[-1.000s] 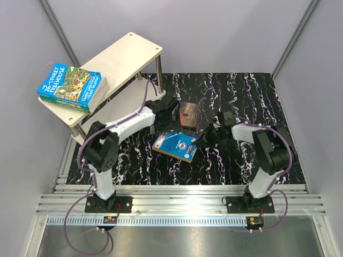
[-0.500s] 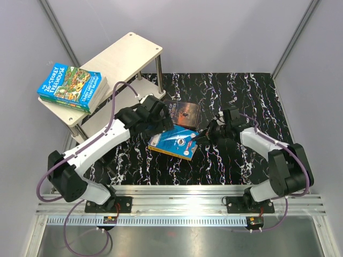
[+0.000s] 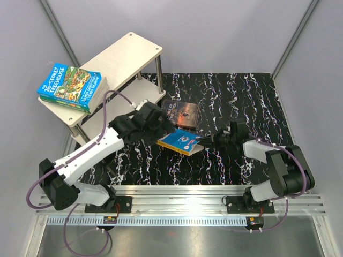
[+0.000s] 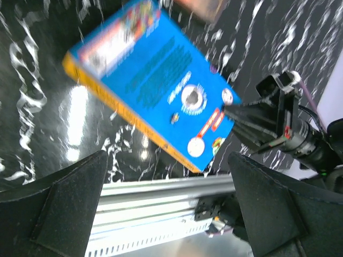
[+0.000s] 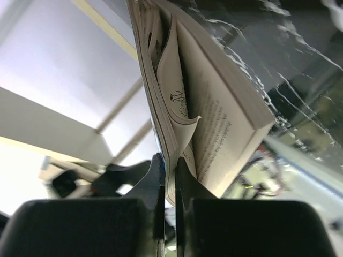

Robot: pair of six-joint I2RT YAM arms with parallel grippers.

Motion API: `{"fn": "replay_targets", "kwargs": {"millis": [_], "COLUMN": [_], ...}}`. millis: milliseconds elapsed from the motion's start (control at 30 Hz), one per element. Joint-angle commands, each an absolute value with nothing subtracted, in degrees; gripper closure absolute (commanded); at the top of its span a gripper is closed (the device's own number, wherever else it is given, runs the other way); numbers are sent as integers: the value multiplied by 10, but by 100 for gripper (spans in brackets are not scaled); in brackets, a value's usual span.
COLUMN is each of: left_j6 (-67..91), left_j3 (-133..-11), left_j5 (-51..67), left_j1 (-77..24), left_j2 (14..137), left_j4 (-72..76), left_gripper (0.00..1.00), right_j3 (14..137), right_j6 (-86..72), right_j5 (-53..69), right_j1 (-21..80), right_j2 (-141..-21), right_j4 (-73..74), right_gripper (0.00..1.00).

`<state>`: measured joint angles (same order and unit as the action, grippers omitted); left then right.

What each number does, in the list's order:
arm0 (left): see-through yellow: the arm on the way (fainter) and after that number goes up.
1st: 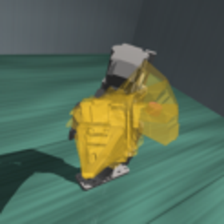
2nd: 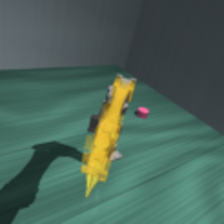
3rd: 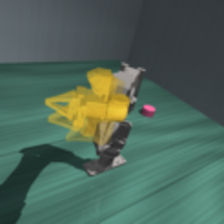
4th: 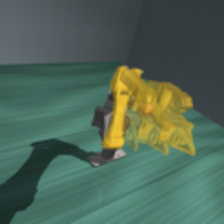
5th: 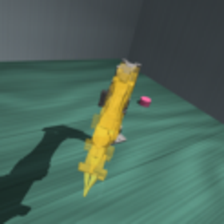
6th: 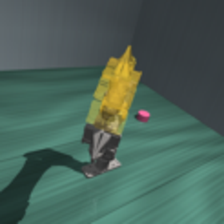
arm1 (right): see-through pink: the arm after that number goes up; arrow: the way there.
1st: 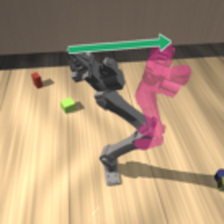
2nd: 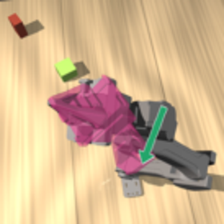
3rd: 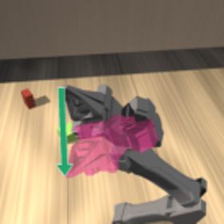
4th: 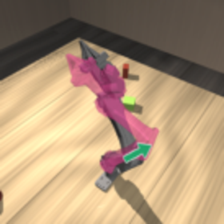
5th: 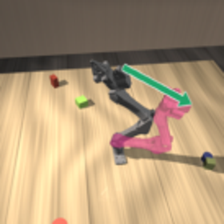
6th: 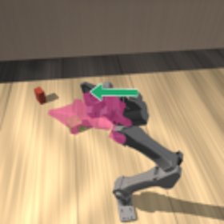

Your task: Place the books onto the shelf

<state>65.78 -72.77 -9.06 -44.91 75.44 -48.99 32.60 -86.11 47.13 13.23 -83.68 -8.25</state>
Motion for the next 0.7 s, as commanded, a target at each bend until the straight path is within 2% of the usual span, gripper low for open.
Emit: {"fn": "replay_targets", "kwargs": {"millis": [0, 367, 533, 667], "left_j6": [721, 802, 843, 842], "left_j3": [-695, -627, -641, -704], "left_j5": [-72, -61, -132, -172], "left_j1": [-485, -512, -514, -513], "left_j2": [770, 861, 871, 895], "left_j4": [-431, -336, -345, -380], "left_gripper": [1, 1, 1, 1], "right_j3": [258, 195, 160, 131], "right_j6": [-1117, -1208, -1228, -1252], "right_j5": [491, 466, 475, 471], "right_j1": [134, 134, 140, 142], "right_j2": [-825, -772, -736, -702], "right_j4": [-355, -490, -503, -512], "right_gripper": [100, 100, 100, 100]}}
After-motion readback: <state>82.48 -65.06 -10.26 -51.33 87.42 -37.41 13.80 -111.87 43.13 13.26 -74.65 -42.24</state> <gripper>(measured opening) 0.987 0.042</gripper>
